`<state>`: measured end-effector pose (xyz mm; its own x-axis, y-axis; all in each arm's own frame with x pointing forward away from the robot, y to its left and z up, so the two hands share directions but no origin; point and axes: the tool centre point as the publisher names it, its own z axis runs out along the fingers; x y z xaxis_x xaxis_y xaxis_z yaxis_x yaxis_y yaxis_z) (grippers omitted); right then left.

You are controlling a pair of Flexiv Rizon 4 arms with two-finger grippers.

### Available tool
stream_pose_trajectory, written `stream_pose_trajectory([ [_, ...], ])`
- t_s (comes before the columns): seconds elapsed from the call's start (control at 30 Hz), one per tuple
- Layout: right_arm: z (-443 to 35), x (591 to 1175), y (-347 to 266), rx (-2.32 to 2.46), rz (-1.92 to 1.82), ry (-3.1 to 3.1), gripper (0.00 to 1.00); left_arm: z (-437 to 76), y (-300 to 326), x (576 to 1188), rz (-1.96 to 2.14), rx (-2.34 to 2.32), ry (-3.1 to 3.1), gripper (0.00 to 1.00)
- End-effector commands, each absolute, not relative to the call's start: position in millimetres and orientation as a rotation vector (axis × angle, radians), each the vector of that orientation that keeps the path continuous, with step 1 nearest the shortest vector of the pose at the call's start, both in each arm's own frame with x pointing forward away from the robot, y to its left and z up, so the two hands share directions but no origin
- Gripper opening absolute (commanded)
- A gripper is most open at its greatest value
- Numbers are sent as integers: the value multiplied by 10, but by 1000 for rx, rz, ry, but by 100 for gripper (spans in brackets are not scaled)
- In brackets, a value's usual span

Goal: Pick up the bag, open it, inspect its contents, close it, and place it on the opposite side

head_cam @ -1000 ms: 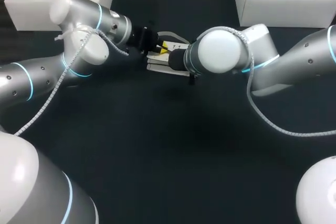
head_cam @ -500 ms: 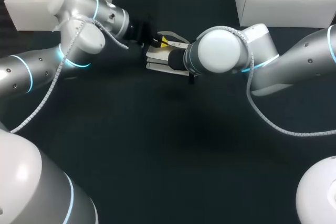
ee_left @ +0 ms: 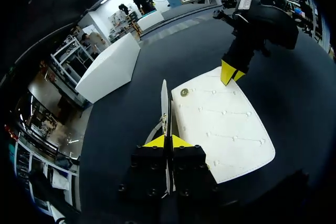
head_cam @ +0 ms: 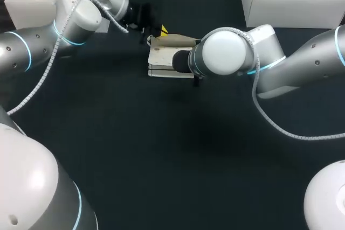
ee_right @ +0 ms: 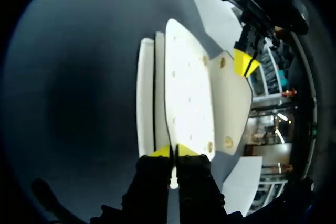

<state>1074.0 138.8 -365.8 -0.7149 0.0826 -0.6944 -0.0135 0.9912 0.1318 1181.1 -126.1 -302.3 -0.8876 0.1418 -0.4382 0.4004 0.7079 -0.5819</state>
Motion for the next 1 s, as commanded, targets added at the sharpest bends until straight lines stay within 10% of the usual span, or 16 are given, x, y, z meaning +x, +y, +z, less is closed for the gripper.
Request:
stream_pose_trajectory([
  [0.03, -3667, 10726, 1373, 48, 167, 2357, 0, -3016, -1266, 11838, -992, 457, 2588, 0],
  [0.13, -3667, 10726, 1373, 48, 167, 2357, 0, -3041, -1282, 11777, -980, 481, 2575, 0],
  [0.2, -3667, 10726, 1373, 48, 167, 2357, 0, -3068, -1295, 11737, -939, 494, 2561, 44],
  [0.27, -3667, 10726, 1373, 48, 167, 2357, 0, -3087, -1301, 11702, -940, 487, 2552, 49],
  [1.0, -3667, 10726, 1373, 48, 167, 2357, 0, -3499, -1415, 11967, -850, 352, 2671, 31],
])
